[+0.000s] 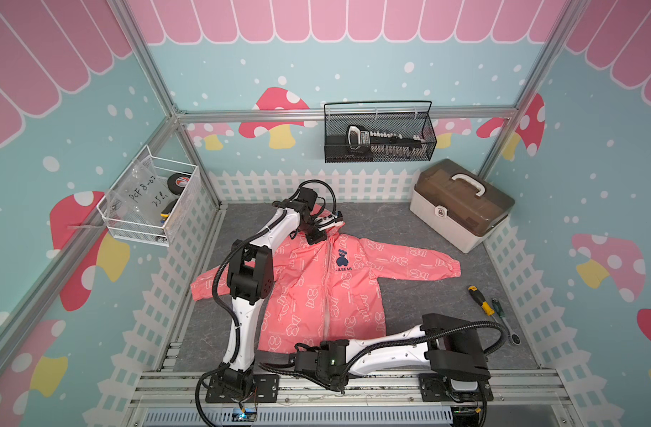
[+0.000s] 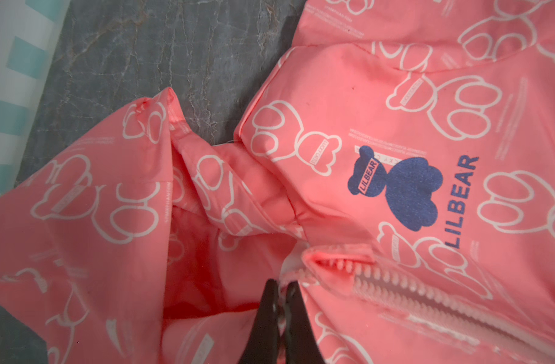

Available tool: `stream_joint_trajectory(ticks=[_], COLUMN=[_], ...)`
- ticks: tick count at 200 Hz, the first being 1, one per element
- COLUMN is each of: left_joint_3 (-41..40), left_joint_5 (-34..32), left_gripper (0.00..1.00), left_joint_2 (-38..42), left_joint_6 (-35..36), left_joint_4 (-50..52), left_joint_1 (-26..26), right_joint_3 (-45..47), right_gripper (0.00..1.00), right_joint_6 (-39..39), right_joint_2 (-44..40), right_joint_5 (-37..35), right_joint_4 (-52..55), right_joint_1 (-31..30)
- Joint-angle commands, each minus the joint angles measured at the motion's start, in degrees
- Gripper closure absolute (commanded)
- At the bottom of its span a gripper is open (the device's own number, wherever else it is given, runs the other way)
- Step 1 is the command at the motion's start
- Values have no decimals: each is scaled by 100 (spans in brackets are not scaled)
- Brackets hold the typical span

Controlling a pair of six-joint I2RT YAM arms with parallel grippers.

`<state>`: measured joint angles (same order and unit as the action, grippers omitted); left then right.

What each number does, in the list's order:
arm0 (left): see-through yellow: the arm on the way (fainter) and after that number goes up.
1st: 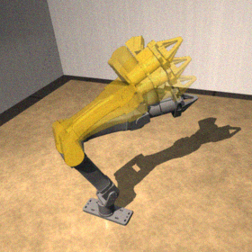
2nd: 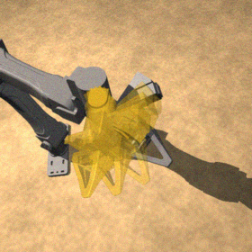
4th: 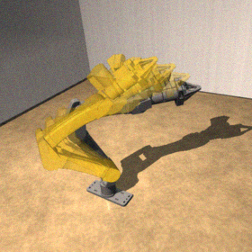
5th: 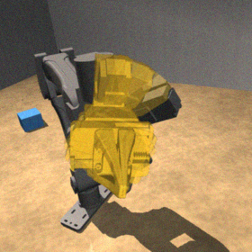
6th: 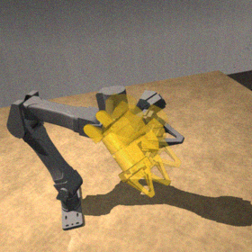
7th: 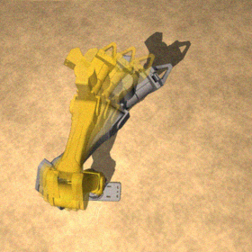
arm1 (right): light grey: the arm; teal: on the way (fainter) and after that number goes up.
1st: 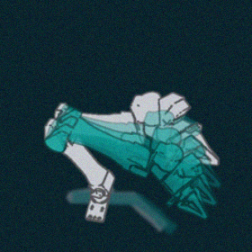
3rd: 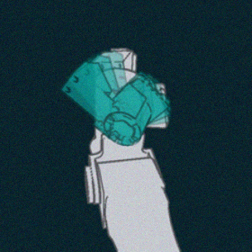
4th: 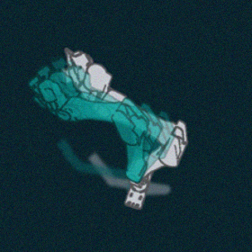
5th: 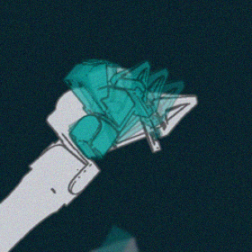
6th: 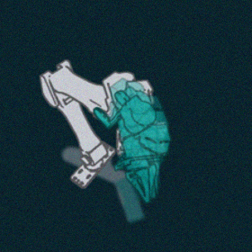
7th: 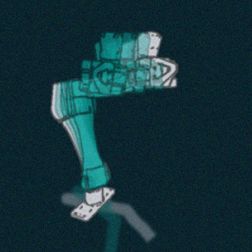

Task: Unzip the jacket
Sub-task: Unzip the zipper on the jacket, then smooth out the jacket at the center of the board.

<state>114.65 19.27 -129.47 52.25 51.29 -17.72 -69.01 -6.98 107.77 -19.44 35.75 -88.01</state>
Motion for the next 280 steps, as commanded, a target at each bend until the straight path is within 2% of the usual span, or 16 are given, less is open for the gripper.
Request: stream_joint_trajectory(ticks=[1,42,65,72,78,87,88,91,92,95,114,160,183,215,245,280], left_joint_3=[-30,-36,-101,-172,-251,-425,-443,-506,-532,-594,-925,-1982,-2952,-3900,-4878,-6328], left_joint_5=[-160,-186,-203,-236,-262,-308,-313,-330,-333,-343,-496,-903,-1426,-2524,-3040,-3101], left_gripper=[100,100,98,85,73,56,51,14,7,2,1,1,1,1,1,3], left_joint_2=[-51,-70,1,58,123,254,272,326,339,391,763,2089,2984,3863,4585,5393], left_joint_6=[-40,-17,-21,-38,-48,-57,-57,-57,-53,-49,-150,-1033,-1845,-3885,-5650,-7022], left_joint_4=[-635,-699,-740,-799,-875,-1019,-1039,-1087,-1104,-1152,-1465,-2697,-3976,-4848,-4714,-4475], left_joint_1=[40,43,23,16,9,1,-2,-5,-4,-4,-13,69,151,270,378,374], right_joint_3=[128,337,371,358,333,266,257,230,222,188,56,519,995,1384,1391,1493], right_gripper=[100,100,100,100,91,64,61,56,54,50,32,28,32,39,39,58], right_joint_6=[-272,-557,-736,-816,-912,-954,-958,-967,-974,-998,-1101,-1617,-2228,-2565,-2782,-3321], right_joint_2=[-257,-397,-413,-418,-414,-398,-397,-389,-388,-376,-473,-1628,-2428,-2963,-2427,-1523], right_joint_5=[790,1012,668,444,279,161,152,108,95,42,-125,342,667,1422,2461,3493], right_joint_4=[109,-81,-90,-67,-19,49,61,101,109,137,267,-123,-353,-834,-1264,-2369], right_joint_1=[-160,-240,-243,-242,-235,-204,-206,-194,-192,-190,-118,783,1864,3580,4991,5621])
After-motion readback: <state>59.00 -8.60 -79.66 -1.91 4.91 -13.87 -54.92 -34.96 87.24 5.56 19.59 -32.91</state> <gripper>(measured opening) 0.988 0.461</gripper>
